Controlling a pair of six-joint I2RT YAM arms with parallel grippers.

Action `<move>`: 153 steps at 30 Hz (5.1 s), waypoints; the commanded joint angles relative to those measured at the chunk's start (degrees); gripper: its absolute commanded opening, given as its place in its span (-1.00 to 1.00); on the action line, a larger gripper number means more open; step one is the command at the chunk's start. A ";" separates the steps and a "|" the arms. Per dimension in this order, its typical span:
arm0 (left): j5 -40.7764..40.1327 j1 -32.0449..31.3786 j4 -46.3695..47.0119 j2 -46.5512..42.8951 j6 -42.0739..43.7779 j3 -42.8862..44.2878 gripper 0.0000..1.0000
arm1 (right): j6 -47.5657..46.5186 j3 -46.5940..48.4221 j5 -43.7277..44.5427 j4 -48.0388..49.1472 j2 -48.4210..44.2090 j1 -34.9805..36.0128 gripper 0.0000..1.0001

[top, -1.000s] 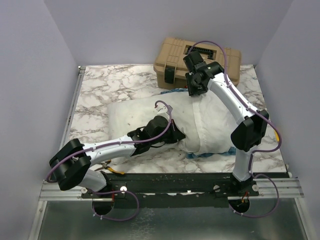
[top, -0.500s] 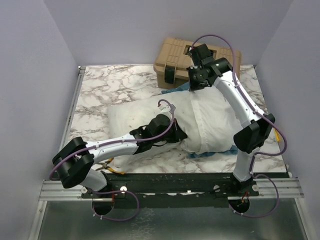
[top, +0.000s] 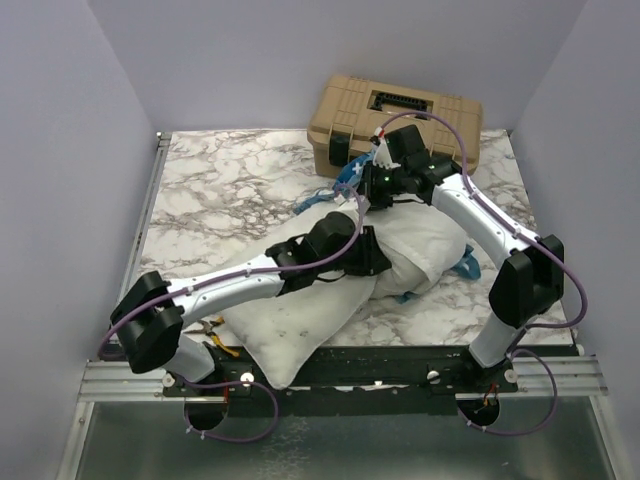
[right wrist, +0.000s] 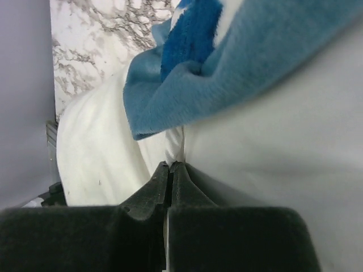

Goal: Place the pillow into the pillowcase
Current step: Stuff the pillow into the pillowcase.

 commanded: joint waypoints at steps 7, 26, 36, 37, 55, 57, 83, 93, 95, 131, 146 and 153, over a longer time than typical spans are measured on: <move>-15.97 1.19 -16.80 -14.35 10.09 15.39 0.64 | 0.11 1.49 -1.15 -0.33 3.39 -0.92 -1.00; 7.63 12.69 -3.66 -3.24 11.14 6.38 -0.93 | 7.56 17.82 -18.63 -3.22 6.48 -1.73 -1.00; -7.12 12.37 31.84 -9.06 -0.89 -5.83 -1.00 | 35.52 -6.27 -28.68 28.24 -10.41 5.27 -1.00; -9.22 12.05 33.83 -9.28 -0.64 -6.66 -1.00 | 37.73 -7.87 -28.86 30.25 -11.93 5.38 -1.00; -8.43 6.47 62.64 -6.08 11.78 3.17 -1.00 | 40.11 -6.39 -29.34 32.70 -18.35 9.14 -1.00; -8.99 5.84 63.15 -5.37 13.21 5.61 -1.00 | 38.59 -5.13 -30.40 32.23 -16.92 11.52 -1.00; -9.78 23.57 37.55 -10.47 3.37 8.78 -1.00 | 1.23 9.37 -6.04 1.92 -12.36 13.31 -1.00; -13.21 32.98 31.53 -14.13 -9.81 -2.57 -1.00 | -3.63 10.32 -6.43 -1.83 -5.92 13.54 -0.29; -12.43 35.20 31.30 -14.28 -11.80 -4.56 -1.00 | -6.28 13.47 -0.46 -4.23 -6.38 13.54 0.25; 3.86 42.44 30.59 -9.44 -15.85 -2.82 -1.00 | -14.67 0.37 11.73 18.61 1.75 -8.17 0.27; 6.07 43.19 30.63 -4.48 -17.66 4.18 -1.00 | -11.57 -6.06 -24.60 9.09 -12.28 -8.19 -1.00; 3.98 37.96 30.51 -2.39 -13.65 8.22 -1.00 | 3.03 -10.63 -31.06 21.04 -17.68 -2.33 -1.00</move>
